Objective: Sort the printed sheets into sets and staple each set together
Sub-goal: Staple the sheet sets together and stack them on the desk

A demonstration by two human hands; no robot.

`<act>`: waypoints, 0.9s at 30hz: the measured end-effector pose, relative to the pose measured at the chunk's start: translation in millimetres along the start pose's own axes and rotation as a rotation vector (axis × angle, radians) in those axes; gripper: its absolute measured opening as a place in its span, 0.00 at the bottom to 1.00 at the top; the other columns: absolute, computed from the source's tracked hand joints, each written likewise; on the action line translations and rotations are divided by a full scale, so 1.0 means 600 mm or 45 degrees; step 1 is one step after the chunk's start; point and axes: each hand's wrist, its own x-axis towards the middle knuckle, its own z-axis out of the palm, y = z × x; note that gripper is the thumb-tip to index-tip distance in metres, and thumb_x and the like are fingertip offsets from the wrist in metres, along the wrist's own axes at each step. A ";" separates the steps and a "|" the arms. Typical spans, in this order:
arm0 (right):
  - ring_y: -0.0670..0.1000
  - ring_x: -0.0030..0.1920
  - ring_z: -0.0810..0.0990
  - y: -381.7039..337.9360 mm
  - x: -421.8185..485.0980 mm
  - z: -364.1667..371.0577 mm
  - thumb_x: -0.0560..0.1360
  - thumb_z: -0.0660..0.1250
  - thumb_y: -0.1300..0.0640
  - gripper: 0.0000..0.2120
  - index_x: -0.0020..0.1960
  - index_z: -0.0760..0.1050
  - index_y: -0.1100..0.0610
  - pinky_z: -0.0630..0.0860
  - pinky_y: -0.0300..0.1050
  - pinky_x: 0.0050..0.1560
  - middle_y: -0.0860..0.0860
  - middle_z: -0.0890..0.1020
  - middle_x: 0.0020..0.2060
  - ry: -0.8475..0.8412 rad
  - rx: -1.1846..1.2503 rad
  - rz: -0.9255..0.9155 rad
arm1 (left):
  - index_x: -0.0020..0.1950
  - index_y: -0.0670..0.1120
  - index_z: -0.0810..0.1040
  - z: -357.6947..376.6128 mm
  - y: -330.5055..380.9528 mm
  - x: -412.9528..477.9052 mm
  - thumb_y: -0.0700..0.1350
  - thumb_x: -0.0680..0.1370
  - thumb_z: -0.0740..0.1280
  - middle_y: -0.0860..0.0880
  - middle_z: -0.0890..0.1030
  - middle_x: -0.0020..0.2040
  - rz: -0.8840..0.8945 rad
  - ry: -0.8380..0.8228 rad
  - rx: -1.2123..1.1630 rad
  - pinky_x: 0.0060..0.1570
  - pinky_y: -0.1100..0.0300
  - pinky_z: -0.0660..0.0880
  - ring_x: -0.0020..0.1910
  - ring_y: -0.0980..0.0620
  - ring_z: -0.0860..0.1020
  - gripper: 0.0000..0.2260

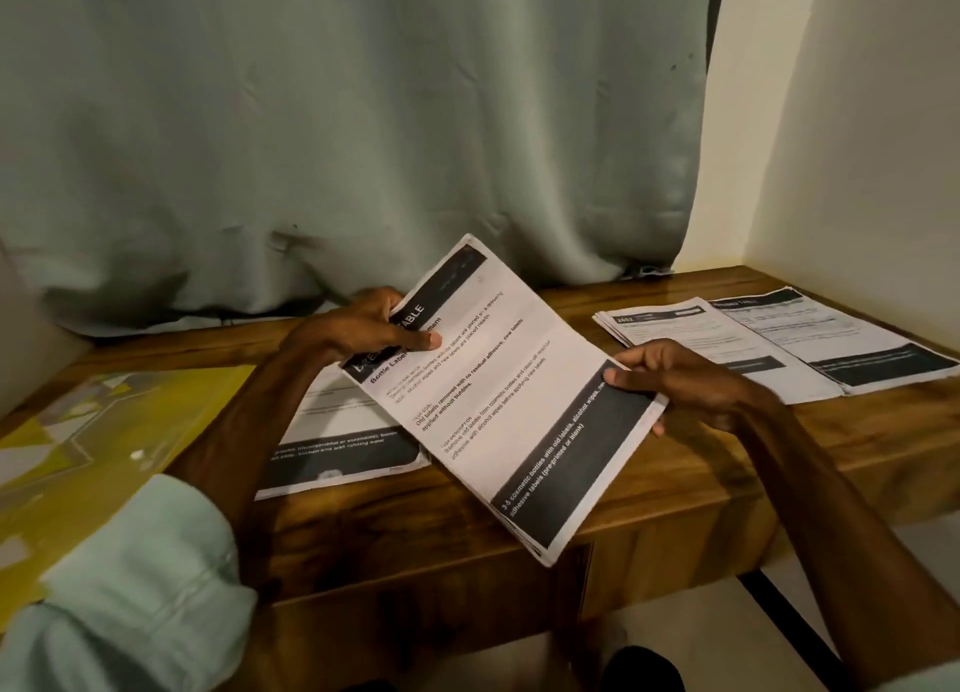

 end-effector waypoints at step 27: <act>0.52 0.26 0.74 0.073 0.018 0.143 0.84 0.64 0.59 0.07 0.50 0.78 0.60 0.69 0.42 0.20 0.62 0.83 0.46 0.773 0.622 -0.067 | 0.57 0.38 0.83 0.215 -0.044 -0.086 0.39 0.75 0.76 0.43 0.88 0.48 -0.295 0.267 -1.030 0.45 0.58 0.84 0.42 0.52 0.87 0.12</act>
